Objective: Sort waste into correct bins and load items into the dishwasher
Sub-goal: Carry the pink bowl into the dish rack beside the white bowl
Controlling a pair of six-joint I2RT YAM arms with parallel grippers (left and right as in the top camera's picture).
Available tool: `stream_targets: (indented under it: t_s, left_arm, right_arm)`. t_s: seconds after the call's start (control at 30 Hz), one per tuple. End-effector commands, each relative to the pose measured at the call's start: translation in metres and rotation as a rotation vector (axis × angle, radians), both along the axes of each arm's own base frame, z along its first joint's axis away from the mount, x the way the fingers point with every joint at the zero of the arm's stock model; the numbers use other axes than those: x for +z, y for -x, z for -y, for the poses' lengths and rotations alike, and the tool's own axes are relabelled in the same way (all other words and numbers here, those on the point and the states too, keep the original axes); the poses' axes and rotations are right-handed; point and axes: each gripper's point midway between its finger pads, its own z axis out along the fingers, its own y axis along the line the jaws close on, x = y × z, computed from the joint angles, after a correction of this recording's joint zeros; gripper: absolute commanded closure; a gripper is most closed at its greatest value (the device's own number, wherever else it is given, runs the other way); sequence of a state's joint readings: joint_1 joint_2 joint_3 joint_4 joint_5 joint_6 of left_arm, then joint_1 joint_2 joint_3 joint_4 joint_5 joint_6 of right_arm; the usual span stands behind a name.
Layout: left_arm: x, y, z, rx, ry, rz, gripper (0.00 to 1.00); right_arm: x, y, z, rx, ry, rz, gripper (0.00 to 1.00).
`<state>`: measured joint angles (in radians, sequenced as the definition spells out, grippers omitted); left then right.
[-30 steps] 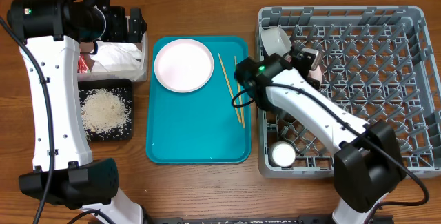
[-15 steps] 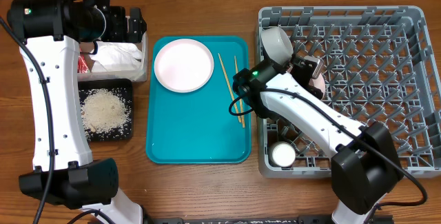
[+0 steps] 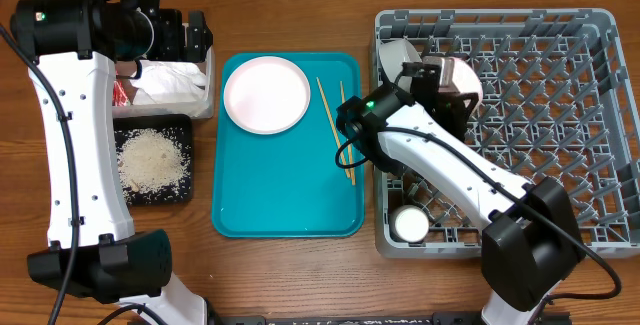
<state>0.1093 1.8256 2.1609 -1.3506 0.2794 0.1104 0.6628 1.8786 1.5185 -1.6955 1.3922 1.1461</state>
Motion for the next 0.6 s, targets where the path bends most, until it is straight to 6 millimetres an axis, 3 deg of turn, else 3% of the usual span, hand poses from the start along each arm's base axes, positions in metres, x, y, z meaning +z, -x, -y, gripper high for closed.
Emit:
stream_targets:
  t_s: [0.0, 0.1, 0.17, 0.3, 0.43, 0.57]
  left_arm:
    - [0.005, 0.001, -0.001, -0.002, -0.006, 0.015, 0.0]
    - [0.005, 0.001, -0.001, -0.002, -0.006, 0.015, 0.0]
    - [0.005, 0.001, -0.001, -0.002, -0.006, 0.016, 0.0]
    - [0.005, 0.001, -0.001, -0.002, -0.006, 0.015, 0.0]
    - [0.005, 0.001, -0.001, -0.002, -0.006, 0.015, 0.0]
    - [0.005, 0.001, -0.001, -0.002, -0.006, 0.016, 0.0]
  right_arm:
    - [0.018, -0.006, -0.005, 0.063, 0.142, -0.11, 0.96]
    - [0.005, -0.001, -0.003, 0.044, 0.096, -0.179, 0.96]
    - [-0.016, 0.006, -0.003, 0.014, 0.006, -0.267, 0.96]
    - [-0.042, 0.004, -0.014, 0.038, -0.088, -0.375, 0.96]
    - [-0.046, 0.003, -0.016, 0.046, -0.099, -0.379, 0.96]
    - [-0.051, 0.006, -0.005, 0.025, -0.06, -0.399, 0.96]
